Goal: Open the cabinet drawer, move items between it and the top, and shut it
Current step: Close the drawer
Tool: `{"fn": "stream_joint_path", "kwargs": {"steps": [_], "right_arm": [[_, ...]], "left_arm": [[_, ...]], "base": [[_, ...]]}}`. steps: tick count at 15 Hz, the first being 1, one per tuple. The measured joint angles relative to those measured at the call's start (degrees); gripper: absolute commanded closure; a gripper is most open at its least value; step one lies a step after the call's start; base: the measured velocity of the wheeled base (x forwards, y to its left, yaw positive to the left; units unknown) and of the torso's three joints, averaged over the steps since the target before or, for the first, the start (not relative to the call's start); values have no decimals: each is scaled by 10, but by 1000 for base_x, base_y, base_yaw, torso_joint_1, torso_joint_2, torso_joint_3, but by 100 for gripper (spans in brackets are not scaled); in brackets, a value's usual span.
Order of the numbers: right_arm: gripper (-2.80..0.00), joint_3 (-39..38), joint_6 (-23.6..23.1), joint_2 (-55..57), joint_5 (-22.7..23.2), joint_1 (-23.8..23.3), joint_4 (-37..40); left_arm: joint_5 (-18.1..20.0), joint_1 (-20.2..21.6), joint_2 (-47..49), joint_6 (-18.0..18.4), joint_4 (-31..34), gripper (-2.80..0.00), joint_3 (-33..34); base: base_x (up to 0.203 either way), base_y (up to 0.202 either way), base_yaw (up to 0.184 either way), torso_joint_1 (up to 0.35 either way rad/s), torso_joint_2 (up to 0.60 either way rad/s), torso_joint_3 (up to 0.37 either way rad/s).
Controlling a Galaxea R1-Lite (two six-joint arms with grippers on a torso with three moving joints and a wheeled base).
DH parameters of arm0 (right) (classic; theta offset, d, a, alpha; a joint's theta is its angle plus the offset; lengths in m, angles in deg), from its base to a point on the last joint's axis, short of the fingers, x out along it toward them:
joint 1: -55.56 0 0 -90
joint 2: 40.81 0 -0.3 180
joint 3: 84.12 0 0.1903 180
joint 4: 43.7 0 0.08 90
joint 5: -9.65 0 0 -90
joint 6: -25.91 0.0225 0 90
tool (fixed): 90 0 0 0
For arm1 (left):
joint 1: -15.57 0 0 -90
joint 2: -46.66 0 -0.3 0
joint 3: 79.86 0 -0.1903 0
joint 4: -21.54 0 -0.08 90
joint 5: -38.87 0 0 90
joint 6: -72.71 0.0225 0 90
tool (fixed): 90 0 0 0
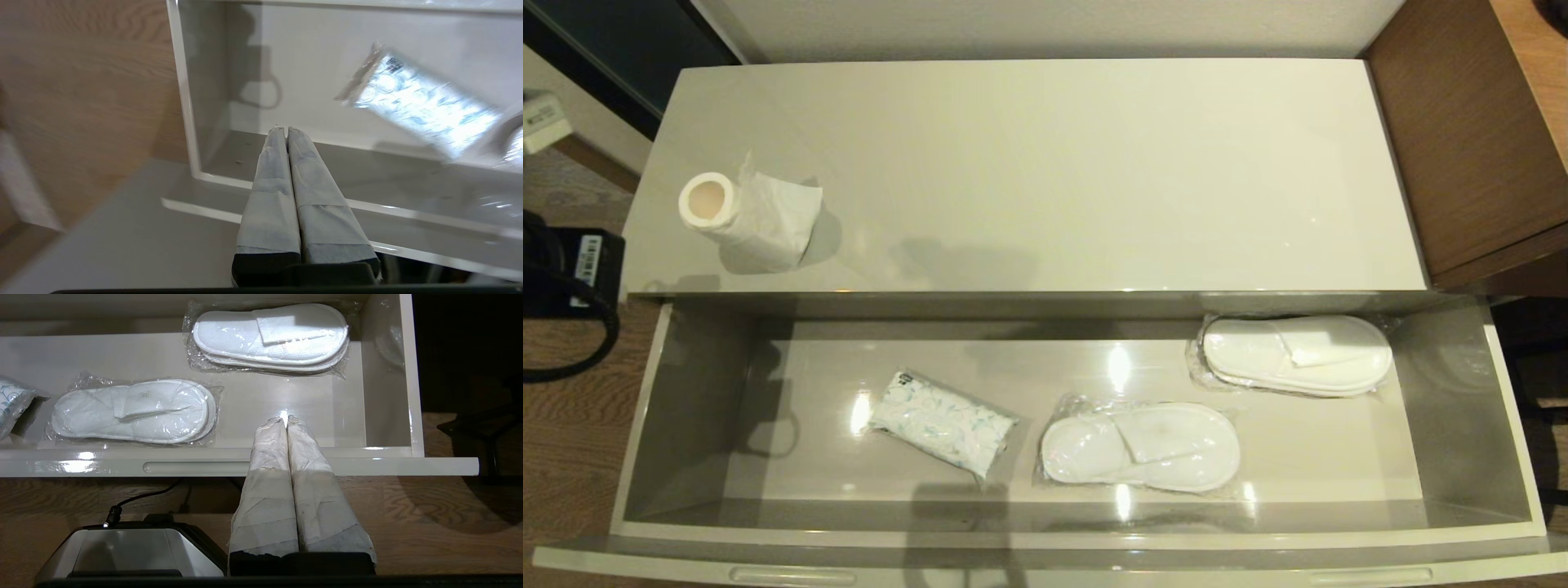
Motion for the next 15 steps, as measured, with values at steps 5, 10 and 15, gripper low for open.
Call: {"fn": "stream_joint_path", "kwargs": {"steps": [5,10,15], "right_arm": [[0,0,0,0,0,0,0],[0,0,0,0,0,0,0],[0,0,0,0,0,0,0]], "left_arm": [[4,21,-99,-59,3,0,75],[48,67,-246,-15,-4,0,165],[81,101,-491,92,72,0,226]], "base": [[0,0,0,0,0,0],[0,0,0,0,0,0],[0,0,0,0,0,0]]}}
